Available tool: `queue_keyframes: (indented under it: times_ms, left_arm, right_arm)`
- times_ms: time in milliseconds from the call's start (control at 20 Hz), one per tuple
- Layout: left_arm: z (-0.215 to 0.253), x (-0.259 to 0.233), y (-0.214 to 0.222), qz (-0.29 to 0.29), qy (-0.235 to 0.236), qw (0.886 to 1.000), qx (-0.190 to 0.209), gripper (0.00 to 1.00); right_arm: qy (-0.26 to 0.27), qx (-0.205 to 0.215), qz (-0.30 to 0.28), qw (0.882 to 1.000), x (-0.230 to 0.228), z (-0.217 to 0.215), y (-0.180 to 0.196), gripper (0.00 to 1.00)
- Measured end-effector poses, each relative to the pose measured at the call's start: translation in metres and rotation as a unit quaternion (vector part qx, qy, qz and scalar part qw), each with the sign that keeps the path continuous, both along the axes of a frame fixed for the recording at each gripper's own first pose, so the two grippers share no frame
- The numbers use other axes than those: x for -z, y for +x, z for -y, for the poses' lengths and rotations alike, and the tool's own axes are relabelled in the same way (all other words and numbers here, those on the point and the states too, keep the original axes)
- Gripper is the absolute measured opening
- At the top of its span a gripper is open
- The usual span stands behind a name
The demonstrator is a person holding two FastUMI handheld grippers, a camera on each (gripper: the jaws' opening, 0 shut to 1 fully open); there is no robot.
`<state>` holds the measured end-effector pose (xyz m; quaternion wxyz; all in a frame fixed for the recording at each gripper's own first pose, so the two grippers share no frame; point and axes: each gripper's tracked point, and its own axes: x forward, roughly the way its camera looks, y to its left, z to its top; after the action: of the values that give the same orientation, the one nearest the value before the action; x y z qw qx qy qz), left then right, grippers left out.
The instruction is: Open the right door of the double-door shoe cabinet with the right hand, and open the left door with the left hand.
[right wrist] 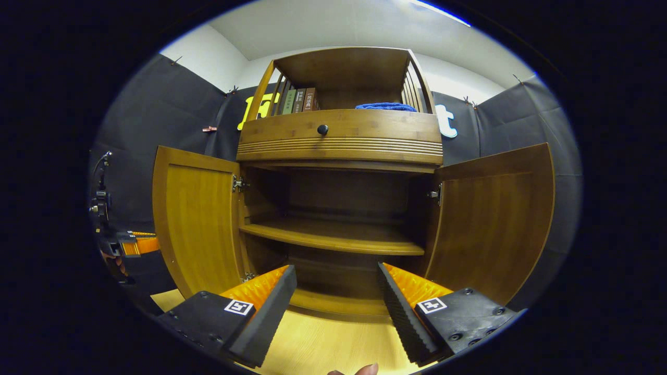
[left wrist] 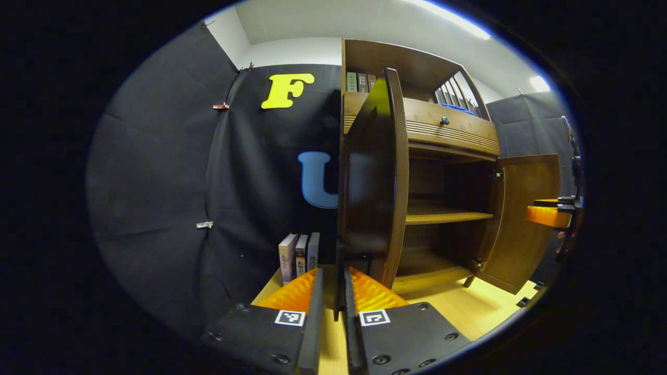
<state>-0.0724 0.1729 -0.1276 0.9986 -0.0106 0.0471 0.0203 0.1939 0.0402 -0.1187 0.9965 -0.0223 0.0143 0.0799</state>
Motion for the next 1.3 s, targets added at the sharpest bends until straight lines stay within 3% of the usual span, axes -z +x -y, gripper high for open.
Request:
queue_keyframes:
  times_ms: [50, 400, 750, 1300]
  left_arm:
    - [-0.001, -0.001, -0.006, -0.001, 0.004, 1.0, -0.005, 0.27]
    - [0.024, -0.009, -0.05, 0.0, 0.025, 0.999, -0.024, 0.92]
    - [0.084, -0.036, -0.061, 0.017, 0.011, 0.999, -0.028, 0.95]
    - [0.182, -0.058, -0.011, 0.017, 0.005, 1.0, -0.006, 0.95]
  right_arm:
    - [0.001, -0.002, 0.001, 1.0, 0.0, -0.001, 0.0, 0.98]
    - [-0.003, -0.011, 0.004, 1.0, 0.0, 0.002, 0.001, 0.98]
    - [0.007, -0.013, 0.004, 1.0, -0.001, 0.004, 0.0, 0.98]
    - [0.023, 0.032, 0.025, 0.999, -0.011, 0.022, 0.0, 0.95]
